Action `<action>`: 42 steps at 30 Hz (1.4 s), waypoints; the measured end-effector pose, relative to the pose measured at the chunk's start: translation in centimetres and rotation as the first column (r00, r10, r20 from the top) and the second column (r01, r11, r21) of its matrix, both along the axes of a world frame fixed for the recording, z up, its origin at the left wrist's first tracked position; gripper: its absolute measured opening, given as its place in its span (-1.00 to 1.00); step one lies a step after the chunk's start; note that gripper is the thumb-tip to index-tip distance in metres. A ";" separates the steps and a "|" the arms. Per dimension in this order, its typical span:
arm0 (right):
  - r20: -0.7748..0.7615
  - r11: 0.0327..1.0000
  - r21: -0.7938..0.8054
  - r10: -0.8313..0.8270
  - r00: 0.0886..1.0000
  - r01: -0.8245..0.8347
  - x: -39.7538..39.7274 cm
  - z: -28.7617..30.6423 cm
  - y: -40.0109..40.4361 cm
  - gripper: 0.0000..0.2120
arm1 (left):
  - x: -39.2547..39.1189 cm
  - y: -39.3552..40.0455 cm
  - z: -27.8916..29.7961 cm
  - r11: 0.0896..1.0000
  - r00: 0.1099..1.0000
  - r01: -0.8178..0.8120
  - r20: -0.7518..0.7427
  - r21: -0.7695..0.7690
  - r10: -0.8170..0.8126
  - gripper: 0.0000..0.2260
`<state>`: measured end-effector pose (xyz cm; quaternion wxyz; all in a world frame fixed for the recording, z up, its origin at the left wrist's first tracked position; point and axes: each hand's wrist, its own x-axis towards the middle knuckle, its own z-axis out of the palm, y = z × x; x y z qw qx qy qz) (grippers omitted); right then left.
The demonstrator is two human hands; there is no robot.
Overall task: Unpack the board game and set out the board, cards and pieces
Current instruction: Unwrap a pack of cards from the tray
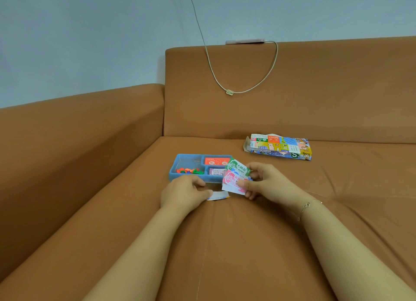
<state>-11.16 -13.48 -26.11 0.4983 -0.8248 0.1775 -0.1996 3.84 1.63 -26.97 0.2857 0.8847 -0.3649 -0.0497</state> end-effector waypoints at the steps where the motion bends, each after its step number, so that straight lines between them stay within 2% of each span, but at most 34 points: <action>1: -0.010 1.000 -0.001 0.003 1.000 -0.003 0.0 0.0 -0.1 -0.87 | 0.1 0.1 0.1 0.999 0.999 0.035 0.012 0.026 -0.035 -0.78; 3: -0.030 1.000 -0.002 0.007 1.000 -0.007 -0.1 0.0 -0.2 -0.91 | 0.2 0.3 0.2 0.992 0.994 0.112 0.002 0.064 -0.112 -0.78; 6: -0.064 1.000 0.009 0.018 0.998 -0.018 -0.2 0.1 -0.3 -0.97 | 0.8 0.6 0.1 0.974 0.971 0.225 -0.087 0.037 -0.221 -0.83; 9: -0.081 1.000 0.016 0.025 0.996 -0.024 -0.2 0.2 -0.3 -0.98 | 0.8 0.8 0.0 0.962 0.959 0.272 -0.089 0.031 -0.268 -0.83; 13: -0.072 0.999 0.031 0.008 0.997 -0.006 -0.2 0.2 -0.2 -0.97 | 0.5 0.6 0.1 0.960 0.960 0.275 -0.067 0.059 -0.271 -0.83; 17: -0.016 0.992 0.124 -0.035 0.999 0.037 0.0 0.1 -0.2 -0.89 | 0.3 0.7 0.1 0.957 0.955 0.285 -0.099 0.058 -0.278 -0.87; 19: 0.010 0.981 0.189 -0.048 0.999 0.046 0.1 0.1 -0.2 -0.88 | 0.2 0.8 0.0 0.961 0.954 0.276 -0.116 -0.014 -0.276 -0.90; 23: 0.048 0.957 0.287 -0.049 0.998 0.033 0.5 -0.2 0.2 -0.91 | 0.3 0.7 -0.3 0.946 0.935 0.202 -0.237 -0.252 -0.262 -0.95; 30: 0.028 0.975 0.216 -0.058 0.998 0.050 1.3 -0.6 0.9 -0.86 | -0.2 0.6 -0.1 0.894 0.869 0.245 -0.324 -0.374 -0.373 -0.88; 36: 0.023 0.980 0.195 -0.050 0.998 0.045 1.6 -0.7 1.1 -0.85 | -0.1 0.4 -0.4 0.908 0.897 0.201 -0.304 -0.368 -0.322 -0.96; 42: 0.028 0.981 0.190 -0.054 0.998 0.047 1.6 -0.8 1.1 -0.83 | -0.4 0.5 -0.1 0.909 0.909 0.190 -0.284 -0.370 -0.306 -0.79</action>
